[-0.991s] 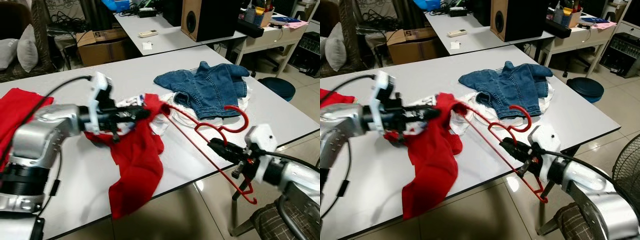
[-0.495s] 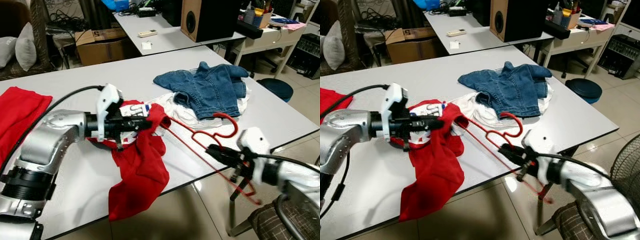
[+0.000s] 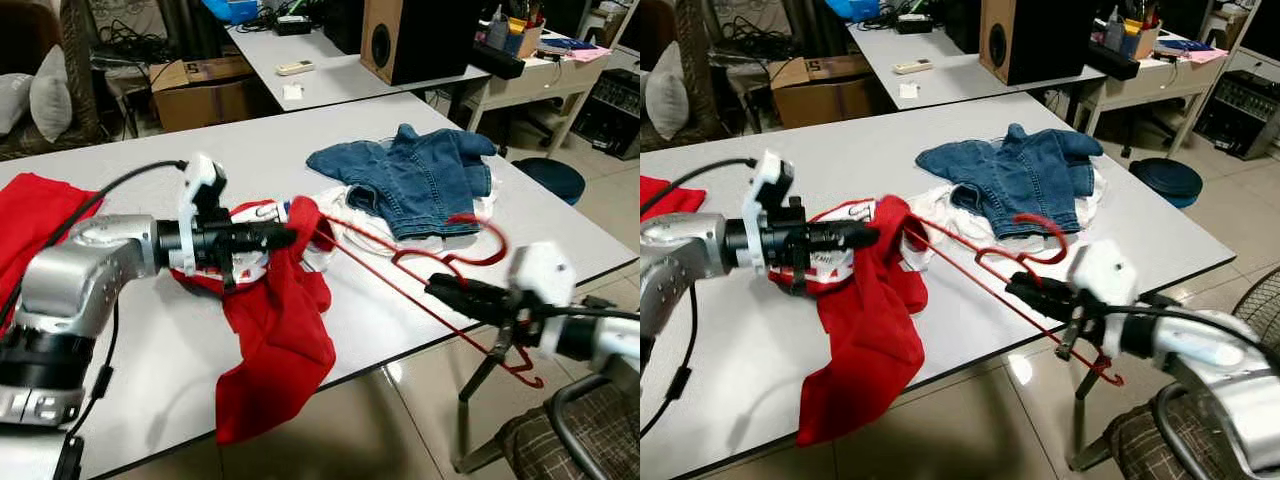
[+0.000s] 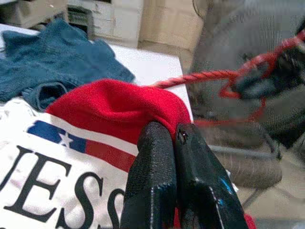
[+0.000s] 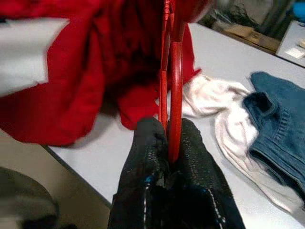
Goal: Hang hanger
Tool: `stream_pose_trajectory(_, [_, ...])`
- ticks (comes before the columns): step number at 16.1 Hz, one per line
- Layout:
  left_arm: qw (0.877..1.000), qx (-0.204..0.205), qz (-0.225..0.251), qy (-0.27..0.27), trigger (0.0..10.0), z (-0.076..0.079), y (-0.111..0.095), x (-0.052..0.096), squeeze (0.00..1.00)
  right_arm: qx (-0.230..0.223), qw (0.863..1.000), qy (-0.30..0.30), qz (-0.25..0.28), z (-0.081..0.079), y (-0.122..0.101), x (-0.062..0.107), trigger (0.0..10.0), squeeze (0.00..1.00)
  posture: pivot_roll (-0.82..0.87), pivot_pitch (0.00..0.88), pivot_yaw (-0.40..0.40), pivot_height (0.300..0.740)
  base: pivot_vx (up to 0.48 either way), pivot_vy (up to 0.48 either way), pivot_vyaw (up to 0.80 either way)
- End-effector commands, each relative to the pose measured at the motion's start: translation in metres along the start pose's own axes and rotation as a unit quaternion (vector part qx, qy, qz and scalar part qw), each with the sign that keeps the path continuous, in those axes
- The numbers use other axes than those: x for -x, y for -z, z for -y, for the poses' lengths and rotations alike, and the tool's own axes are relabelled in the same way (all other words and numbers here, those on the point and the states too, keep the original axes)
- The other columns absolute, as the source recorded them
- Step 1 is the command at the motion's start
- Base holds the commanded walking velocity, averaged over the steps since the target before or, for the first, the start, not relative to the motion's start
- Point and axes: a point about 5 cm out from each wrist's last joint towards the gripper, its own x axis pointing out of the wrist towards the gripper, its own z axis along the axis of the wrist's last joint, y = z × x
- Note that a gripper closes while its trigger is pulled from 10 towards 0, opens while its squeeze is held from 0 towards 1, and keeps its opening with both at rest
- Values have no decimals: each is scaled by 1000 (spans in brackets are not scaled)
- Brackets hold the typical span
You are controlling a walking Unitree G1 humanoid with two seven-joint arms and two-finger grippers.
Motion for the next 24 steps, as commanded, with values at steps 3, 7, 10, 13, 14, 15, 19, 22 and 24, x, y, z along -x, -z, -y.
stream_pose_trajectory(3, [997,65,51,-14,0,-7,-12,5,0,-4,1000,-10,13,6,-12,19,10000,0,-2,0,6,740,0,0,0])
stream_pose_trajectory(7, [993,108,42,5,0,-1,-4,5,0,1,999,-12,-32,9,-6,29,10000,0,-11,0,4,740,0,0,0])
stream_pose_trajectory(10, [992,117,42,11,0,2,-5,1,0,9,999,-9,-40,8,-5,24,10000,0,-11,0,0,740,0,0,0])
stream_pose_trajectory(13, [991,122,45,-6,0,-2,-7,3,0,26,997,10,-71,13,-1,29,10000,0,-14,0,-2,740,0,0,0])
stream_pose_trajectory(14, [991,122,45,-6,0,-2,-7,4,0,29,996,11,-83,14,1,31,10000,0,-14,0,-2,740,0,0,0])
stream_pose_trajectory(15, [991,123,45,-7,0,-1,-6,5,0,29,996,13,-85,14,2,34,10000,0,-14,0,-4,740,0,0,0])
stream_pose_trajectory(19, [992,121,45,8,0,4,-7,1,0,28,997,10,-75,13,4,24,10000,0,-13,0,-3,740,0,0,0])
stream_pose_trajectory(22, [992,117,42,3,0,5,-6,-9,0,22,998,-9,-60,8,5,11,10000,0,-4,0,-9,740,0,0,0])
stream_pose_trajectory(24, [992,115,42,-10,0,2,-6,-10,0,22,998,-14,-57,6,4,10,10000,0,-3,0,-10,740,0,0,0])
